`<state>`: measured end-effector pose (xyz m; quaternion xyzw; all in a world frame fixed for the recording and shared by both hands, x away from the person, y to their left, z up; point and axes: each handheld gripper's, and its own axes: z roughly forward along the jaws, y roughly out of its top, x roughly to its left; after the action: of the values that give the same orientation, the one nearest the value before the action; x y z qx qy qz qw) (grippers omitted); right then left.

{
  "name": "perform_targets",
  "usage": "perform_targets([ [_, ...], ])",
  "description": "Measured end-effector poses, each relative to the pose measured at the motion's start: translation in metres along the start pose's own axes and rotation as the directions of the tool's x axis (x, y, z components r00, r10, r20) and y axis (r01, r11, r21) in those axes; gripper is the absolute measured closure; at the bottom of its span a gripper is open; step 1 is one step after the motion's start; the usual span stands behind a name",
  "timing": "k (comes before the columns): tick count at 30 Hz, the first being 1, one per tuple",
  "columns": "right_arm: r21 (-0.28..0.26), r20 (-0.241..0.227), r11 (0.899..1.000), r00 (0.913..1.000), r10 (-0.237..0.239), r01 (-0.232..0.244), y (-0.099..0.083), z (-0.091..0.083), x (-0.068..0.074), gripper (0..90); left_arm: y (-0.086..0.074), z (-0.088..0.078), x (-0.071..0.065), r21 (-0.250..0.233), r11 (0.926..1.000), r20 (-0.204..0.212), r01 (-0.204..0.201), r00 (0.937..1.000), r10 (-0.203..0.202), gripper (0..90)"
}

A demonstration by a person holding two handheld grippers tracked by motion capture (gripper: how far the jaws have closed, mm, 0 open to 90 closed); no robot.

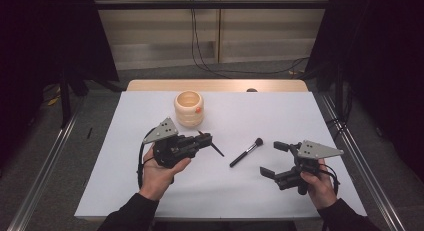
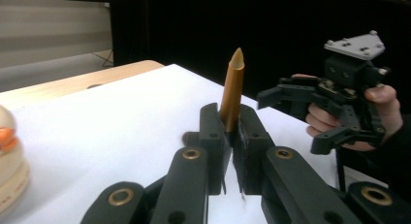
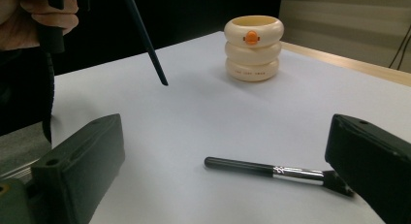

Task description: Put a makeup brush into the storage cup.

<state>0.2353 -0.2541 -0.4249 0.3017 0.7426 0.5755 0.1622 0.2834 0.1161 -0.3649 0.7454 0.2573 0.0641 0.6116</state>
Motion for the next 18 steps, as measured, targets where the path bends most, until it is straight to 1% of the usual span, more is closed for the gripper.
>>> perform_targets([
  [3,-0.004,0.021,1.0,0.9998,0.0,0.0,-0.003,-0.005,-0.001,0.6,0.0,-0.003,0.003,-0.004,1.0,-0.014,0.005,0.9999,-0.005,84.0],
  [5,0.005,0.032,1.0,0.9995,0.001,-0.001,-0.005,-0.008,-0.001,0.7,0.001,-0.005,0.006,0.0,1.0,-0.026,-0.005,0.9996,0.005,84.0],
  [6,0.007,0.045,1.0,0.999,0.003,-0.003,-0.007,-0.009,-0.001,0.6,0.002,-0.006,0.008,-0.01,0.9999,-0.022,0.004,0.9997,-0.005,84.0],
  [7,0.01,0.046,1.0,0.9989,0.002,-0.003,-0.008,-0.011,-0.002,0.7,0.002,-0.008,0.008,-0.008,1.0,-0.035,0.002,0.9994,-0.003,84.0],
  [9,0.013,0.062,1.0,0.9981,0.003,-0.003,-0.01,-0.012,-0.002,0.7,0.003,-0.009,0.011,-0.009,1.0,-0.039,0.003,0.9992,-0.003,84.0],
  [12,0.017,0.069,1.0,0.9975,0.012,-0.014,-0.013,-0.016,-0.001,0.8,0.005,-0.011,0.014,-0.011,0.9999,-0.058,-0.002,0.9983,0.002,84.0],
  [13,0.015,0.068,1.0,0.9975,0.015,-0.016,-0.014,-0.017,-0.001,0.7,0.004,-0.011,0.016,-0.013,0.9999,-0.056,-0.005,0.9984,0.004,84.0],
  [16,0.006,0.089,1.0,0.9958,0.021,-0.022,-0.016,-0.02,-0.002,0.6,0.004,-0.013,0.02,-0.017,0.9998,-0.062,0.01,0.998,-0.011,84.0],
  [17,0.003,0.093,1.0,0.9954,0.022,-0.022,-0.016,-0.021,-0.002,0.6,0.004,-0.014,0.021,-0.02,0.9998,-0.068,0.01,0.9976,-0.012,84.0],
  [18,0.0,0.096,1.0,0.9951,0.024,-0.024,-0.016,-0.022,-0.002,0.5,0.006,-0.016,0.021,-0.015,0.9999,-0.091,0.007,0.9958,-0.008,84.0],
])
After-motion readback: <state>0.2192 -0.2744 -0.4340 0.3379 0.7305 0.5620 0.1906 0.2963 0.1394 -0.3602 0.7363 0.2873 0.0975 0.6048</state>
